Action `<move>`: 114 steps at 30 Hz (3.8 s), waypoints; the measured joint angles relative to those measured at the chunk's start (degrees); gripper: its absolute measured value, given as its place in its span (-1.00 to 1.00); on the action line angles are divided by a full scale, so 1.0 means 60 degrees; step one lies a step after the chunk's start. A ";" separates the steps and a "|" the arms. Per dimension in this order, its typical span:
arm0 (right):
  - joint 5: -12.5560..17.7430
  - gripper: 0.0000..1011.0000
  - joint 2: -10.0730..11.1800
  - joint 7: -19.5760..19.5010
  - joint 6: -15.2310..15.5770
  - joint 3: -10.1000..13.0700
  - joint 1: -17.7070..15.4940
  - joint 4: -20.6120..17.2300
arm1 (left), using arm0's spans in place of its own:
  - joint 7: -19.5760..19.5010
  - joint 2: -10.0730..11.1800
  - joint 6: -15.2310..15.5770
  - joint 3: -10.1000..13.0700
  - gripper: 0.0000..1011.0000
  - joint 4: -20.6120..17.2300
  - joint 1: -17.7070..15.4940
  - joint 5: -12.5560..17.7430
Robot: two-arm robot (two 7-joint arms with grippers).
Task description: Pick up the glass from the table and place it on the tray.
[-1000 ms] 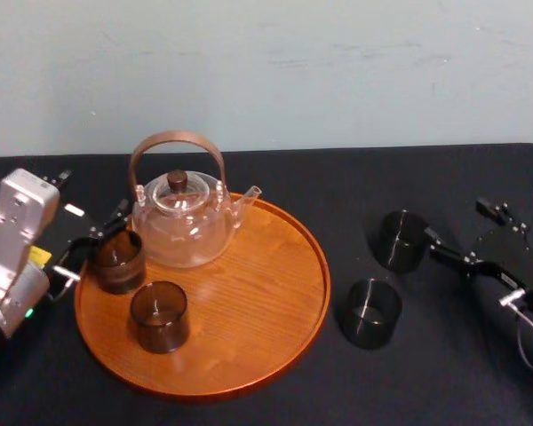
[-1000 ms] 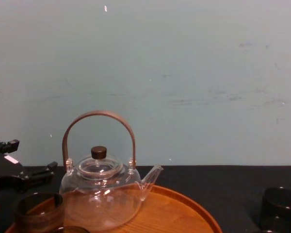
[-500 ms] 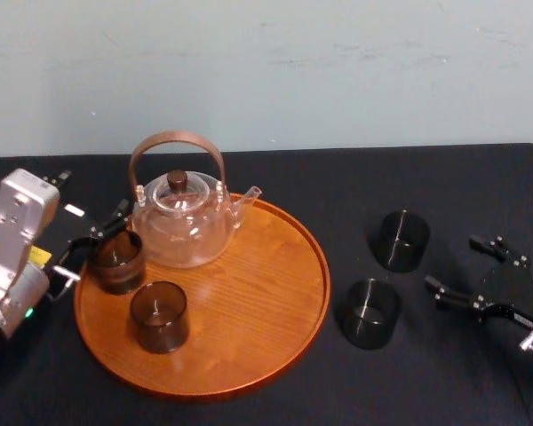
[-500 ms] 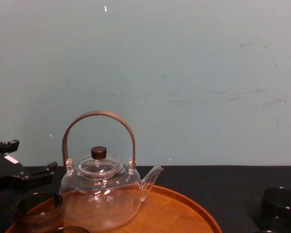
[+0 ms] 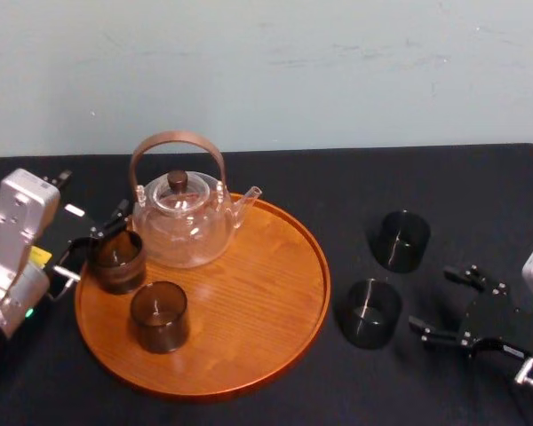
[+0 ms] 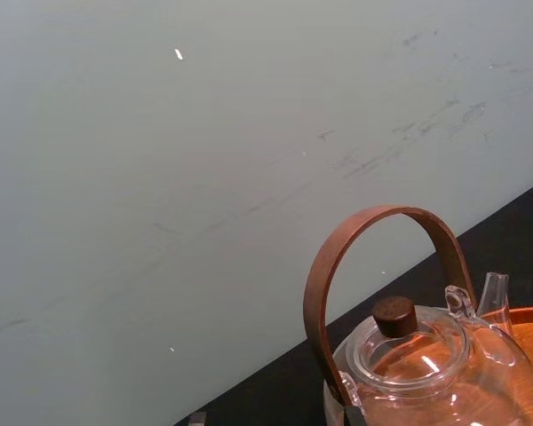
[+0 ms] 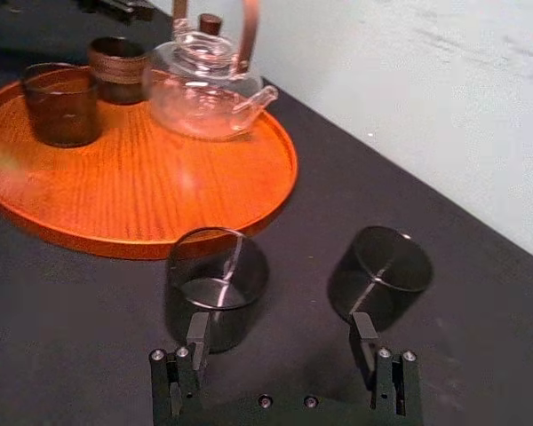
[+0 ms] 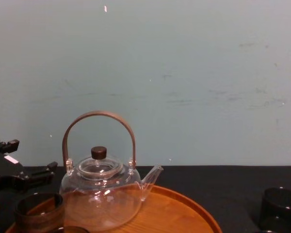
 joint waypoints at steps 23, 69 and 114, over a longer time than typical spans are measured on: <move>-0.0593 0.98 -0.0623 0.0826 0.0203 -0.0233 0.0183 0.0062 | 0.0000 0.0000 0.0000 0.0000 0.98 0.0000 0.0000 0.0000; -0.0257 0.98 -0.1350 0.1382 0.2096 -0.0921 0.1720 0.0978 | 0.0000 0.0000 0.0000 0.0000 0.98 0.0000 0.0000 0.0000; -0.0344 0.81 -0.1567 0.1452 0.2144 -0.1433 0.2371 0.1430 | 0.0000 0.0000 0.0000 0.0000 0.98 0.0000 0.0000 0.0001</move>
